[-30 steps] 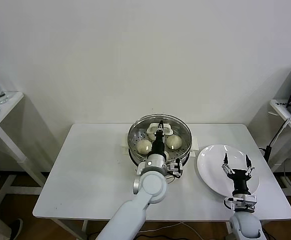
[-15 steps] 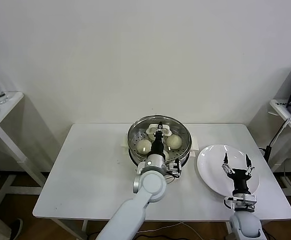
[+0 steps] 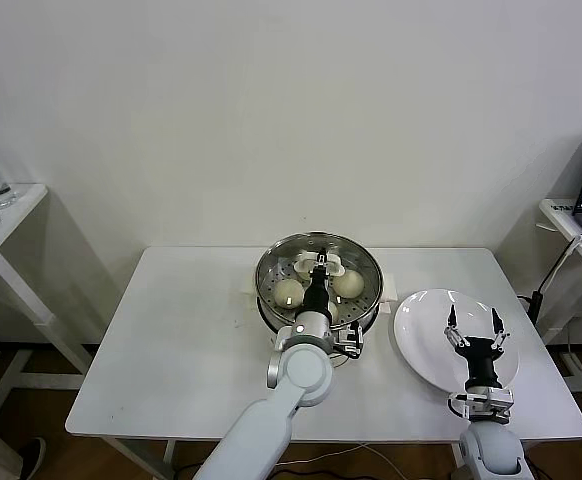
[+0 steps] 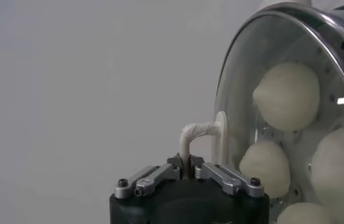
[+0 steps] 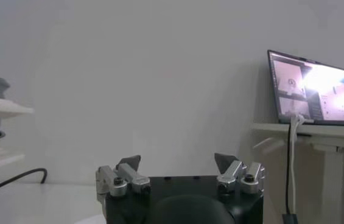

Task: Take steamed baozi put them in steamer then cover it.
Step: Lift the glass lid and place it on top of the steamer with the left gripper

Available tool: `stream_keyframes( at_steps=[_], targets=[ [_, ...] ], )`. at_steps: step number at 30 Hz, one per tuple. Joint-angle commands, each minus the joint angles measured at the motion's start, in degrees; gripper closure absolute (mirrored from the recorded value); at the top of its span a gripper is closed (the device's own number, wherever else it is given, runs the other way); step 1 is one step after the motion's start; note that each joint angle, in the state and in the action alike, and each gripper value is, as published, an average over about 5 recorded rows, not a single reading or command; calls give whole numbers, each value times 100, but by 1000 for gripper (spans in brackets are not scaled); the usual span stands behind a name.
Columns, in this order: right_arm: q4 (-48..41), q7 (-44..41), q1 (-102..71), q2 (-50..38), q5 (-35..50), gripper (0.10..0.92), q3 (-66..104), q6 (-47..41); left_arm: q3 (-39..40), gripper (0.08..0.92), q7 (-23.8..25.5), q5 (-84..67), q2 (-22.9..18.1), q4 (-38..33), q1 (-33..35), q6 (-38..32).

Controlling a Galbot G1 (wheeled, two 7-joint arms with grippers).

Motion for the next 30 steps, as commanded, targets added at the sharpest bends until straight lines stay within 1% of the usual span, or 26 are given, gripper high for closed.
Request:
stream_keyframes(
  at_steps=[1, 7, 10, 15, 19, 26, 29, 30],
  targets=[
    [-3, 4, 10, 9, -4, 203, -6, 3, -49, 815, 20, 23, -23, 51, 18, -40],
    [-2, 4, 7, 1, -5, 203, -5, 3, -109, 808, 65, 47, -2, -77, 66, -71],
    [-4, 4, 5, 0, -6, 203, -6, 3, -100, 756, 76, 46, 26, -203, 109, -70],
    [14, 6, 5, -9, -4, 203, -7, -2, -63, 610, 113, -5, 122, -550, 244, -50],
    [26, 8, 3, -21, -2, 203, -4, -5, 47, 498, 161, -189, 337, -1071, 425, 7],
    [97, 11, -8, -28, -3, 203, -10, -43, 122, 299, 236, -828, 935, -2196, 754, 154],
    [256, 71, -67, -64, 34, 203, -54, -263, -57, 221, 158, -1501, 1280, -2752, 886, 190],
    [340, 117, -94, -97, 87, 203, -88, -401, -191, 201, 57, -1840, 1391, -2927, 939, 198]
  ],
)
